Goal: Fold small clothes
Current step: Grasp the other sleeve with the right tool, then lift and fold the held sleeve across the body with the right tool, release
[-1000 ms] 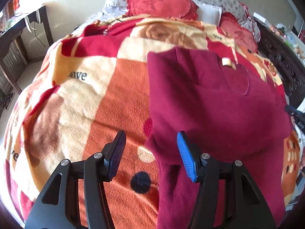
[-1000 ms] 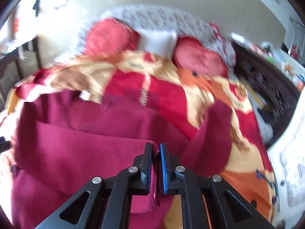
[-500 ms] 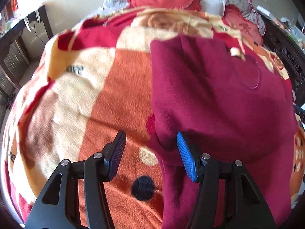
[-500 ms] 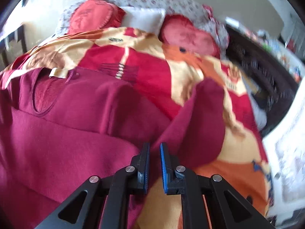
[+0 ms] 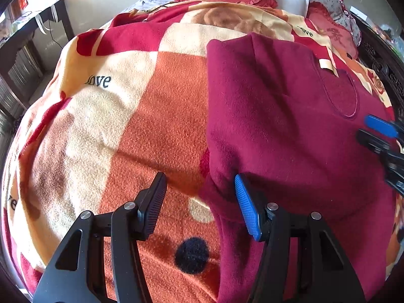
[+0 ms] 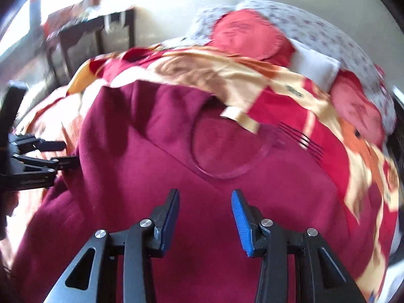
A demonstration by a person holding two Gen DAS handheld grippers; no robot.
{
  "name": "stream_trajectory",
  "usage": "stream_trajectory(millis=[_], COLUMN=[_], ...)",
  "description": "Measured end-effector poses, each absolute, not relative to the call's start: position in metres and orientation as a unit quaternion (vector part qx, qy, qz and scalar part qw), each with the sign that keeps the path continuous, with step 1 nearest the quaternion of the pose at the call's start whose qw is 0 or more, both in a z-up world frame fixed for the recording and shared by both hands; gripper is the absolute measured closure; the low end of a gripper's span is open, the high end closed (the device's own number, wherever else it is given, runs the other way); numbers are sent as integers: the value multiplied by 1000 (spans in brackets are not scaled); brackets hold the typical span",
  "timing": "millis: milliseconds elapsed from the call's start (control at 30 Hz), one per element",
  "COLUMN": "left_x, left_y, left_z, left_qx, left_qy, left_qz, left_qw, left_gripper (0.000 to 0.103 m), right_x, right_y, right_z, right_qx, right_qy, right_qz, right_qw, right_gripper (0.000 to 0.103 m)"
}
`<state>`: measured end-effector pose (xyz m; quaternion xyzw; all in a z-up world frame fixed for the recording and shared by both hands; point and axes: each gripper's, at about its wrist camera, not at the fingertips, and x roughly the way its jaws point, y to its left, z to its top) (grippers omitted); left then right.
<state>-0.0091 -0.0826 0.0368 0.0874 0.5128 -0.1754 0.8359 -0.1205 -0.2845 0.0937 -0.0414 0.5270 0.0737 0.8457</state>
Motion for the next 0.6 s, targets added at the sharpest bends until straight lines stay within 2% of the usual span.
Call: stream_trajectory(millis=[167, 233, 267, 333, 500, 600], left_x=[-8, -7, -5, -3, -4, -4], left_y=[-88, -88, -87, -87, -88, -92], left_z=[35, 35, 34, 32, 37, 37], left_qx=[98, 96, 94, 86, 91, 99], left_qy=[509, 508, 508, 510, 505, 503], left_qz=[-176, -177, -176, -175, -174, -173], left_qw=[837, 838, 838, 838, 840, 841], left_gripper=[47, 45, 44, 43, 43, 43], right_x=[-97, -101, -104, -107, -108, -102], right_y=[-280, -276, -272, -267, -268, -278], right_z=[66, 66, 67, 66, 71, 75], right_qx=[-51, -59, -74, -102, -118, -86], right_qy=[553, 551, 551, 549, 536, 533], right_qz=[84, 102, 109, 106, 84, 53], right_qw=[828, 826, 824, 823, 832, 840], right_gripper=[63, 77, 80, 96, 99, 99])
